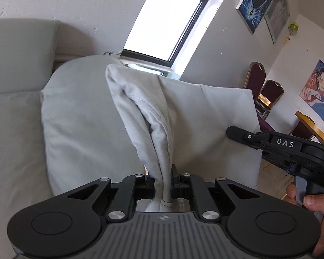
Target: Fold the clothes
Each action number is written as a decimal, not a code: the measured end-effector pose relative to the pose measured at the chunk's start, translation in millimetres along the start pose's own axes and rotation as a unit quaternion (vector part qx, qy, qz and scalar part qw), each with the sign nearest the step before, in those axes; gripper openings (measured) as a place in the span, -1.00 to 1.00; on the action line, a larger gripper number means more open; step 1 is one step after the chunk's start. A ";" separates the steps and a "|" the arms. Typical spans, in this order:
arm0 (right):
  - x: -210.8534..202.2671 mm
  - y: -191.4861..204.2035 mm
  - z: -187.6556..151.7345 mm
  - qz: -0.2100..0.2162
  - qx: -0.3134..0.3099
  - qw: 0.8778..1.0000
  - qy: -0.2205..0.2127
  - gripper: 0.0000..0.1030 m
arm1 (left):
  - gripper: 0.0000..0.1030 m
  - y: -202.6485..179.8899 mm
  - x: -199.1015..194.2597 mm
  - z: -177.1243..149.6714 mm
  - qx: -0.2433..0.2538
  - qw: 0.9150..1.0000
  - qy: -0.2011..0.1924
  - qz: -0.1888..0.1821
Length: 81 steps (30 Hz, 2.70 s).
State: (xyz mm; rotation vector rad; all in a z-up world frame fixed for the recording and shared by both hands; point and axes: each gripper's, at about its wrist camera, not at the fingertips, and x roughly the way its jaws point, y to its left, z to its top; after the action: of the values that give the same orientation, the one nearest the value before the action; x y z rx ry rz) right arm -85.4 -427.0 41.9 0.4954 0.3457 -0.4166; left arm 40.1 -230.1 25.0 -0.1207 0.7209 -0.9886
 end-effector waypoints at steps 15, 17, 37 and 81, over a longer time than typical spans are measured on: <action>-17.1 -37.2 -50.6 -0.046 -0.049 0.993 0.099 -0.51 | -0.53 -22.7 10.0 -46.3 0.098 0.992 0.022 0.081; -26.2 -39.1 -59.7 -0.049 -0.056 0.990 0.119 -0.51 | -0.52 -34.9 16.7 -63.4 0.140 0.985 0.046 0.089; -167.1 25.3 -32.7 -0.092 -0.094 0.980 0.152 0.30 | 0.76 -87.3 -79.4 -50.8 0.071 0.979 0.095 0.164; -215.9 43.1 -40.3 -0.138 -0.126 0.970 0.154 0.56 | 0.99 -128.1 -127.4 -68.4 0.089 0.977 0.061 0.183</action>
State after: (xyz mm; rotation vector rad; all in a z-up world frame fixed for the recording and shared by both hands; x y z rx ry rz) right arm -259.9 -307.1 114.6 0.2613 0.7647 -0.5573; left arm -136.9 -185.8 88.4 0.2250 0.7318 -0.7060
